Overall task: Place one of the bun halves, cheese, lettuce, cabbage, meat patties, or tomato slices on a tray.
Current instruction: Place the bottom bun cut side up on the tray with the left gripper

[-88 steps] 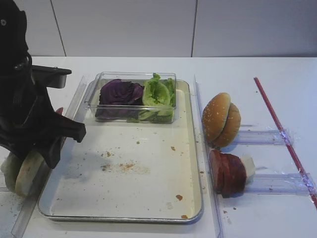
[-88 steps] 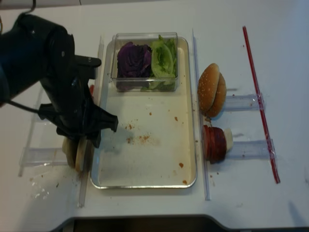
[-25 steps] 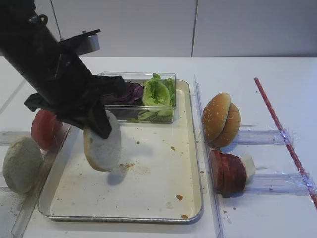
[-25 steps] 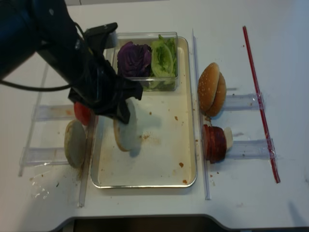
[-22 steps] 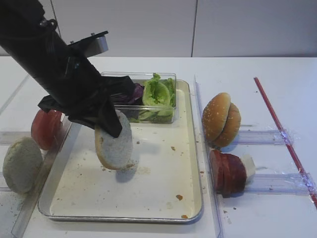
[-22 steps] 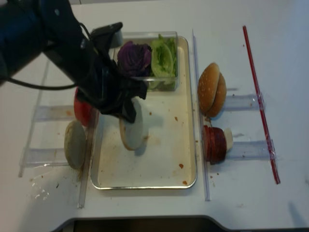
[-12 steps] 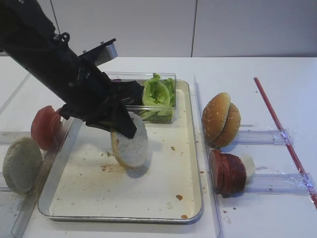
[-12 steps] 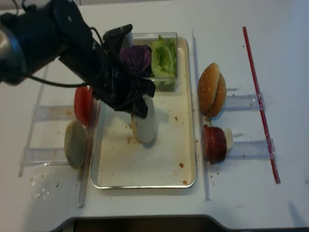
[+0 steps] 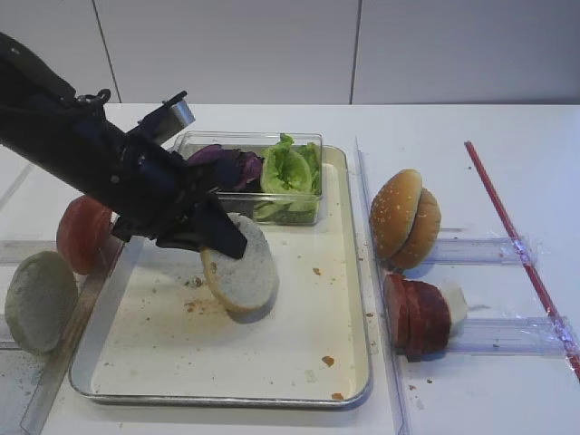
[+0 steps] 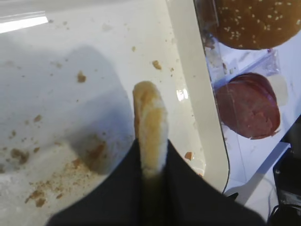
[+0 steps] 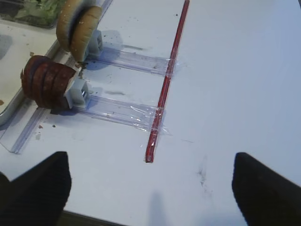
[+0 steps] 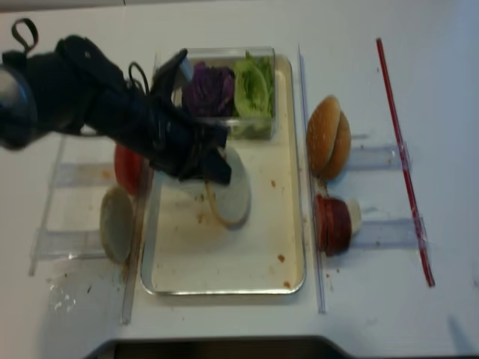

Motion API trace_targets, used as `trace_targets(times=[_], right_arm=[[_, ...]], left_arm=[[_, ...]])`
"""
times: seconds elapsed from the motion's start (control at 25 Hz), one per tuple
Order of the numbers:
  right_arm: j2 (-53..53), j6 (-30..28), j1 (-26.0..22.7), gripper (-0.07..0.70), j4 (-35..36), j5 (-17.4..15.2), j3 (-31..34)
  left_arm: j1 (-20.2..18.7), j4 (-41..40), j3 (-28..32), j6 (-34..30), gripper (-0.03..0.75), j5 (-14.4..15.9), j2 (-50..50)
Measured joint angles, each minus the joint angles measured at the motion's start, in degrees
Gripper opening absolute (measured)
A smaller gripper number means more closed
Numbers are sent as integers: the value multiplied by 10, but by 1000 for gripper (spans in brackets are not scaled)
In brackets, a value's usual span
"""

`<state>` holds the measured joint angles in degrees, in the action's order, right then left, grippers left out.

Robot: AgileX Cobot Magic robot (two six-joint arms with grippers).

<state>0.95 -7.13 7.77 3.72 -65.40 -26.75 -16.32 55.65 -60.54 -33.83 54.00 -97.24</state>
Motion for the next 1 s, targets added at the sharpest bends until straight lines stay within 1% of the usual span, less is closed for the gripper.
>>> trace_targets(times=[0.28, 0.68, 0.8, 1.0], right_arm=[[0, 0, 0, 693, 0, 0, 0], [0, 0, 0, 693, 0, 0, 0], [0, 0, 0, 693, 0, 0, 0], [0, 0, 0, 693, 0, 0, 0]], left_arm=[[0, 13, 0, -9, 34, 4, -36], [5, 22, 0, -12, 36, 8, -39], [5, 24, 0, -12, 50, 9, -39], [5, 25, 0, -11, 96, 13, -39]])
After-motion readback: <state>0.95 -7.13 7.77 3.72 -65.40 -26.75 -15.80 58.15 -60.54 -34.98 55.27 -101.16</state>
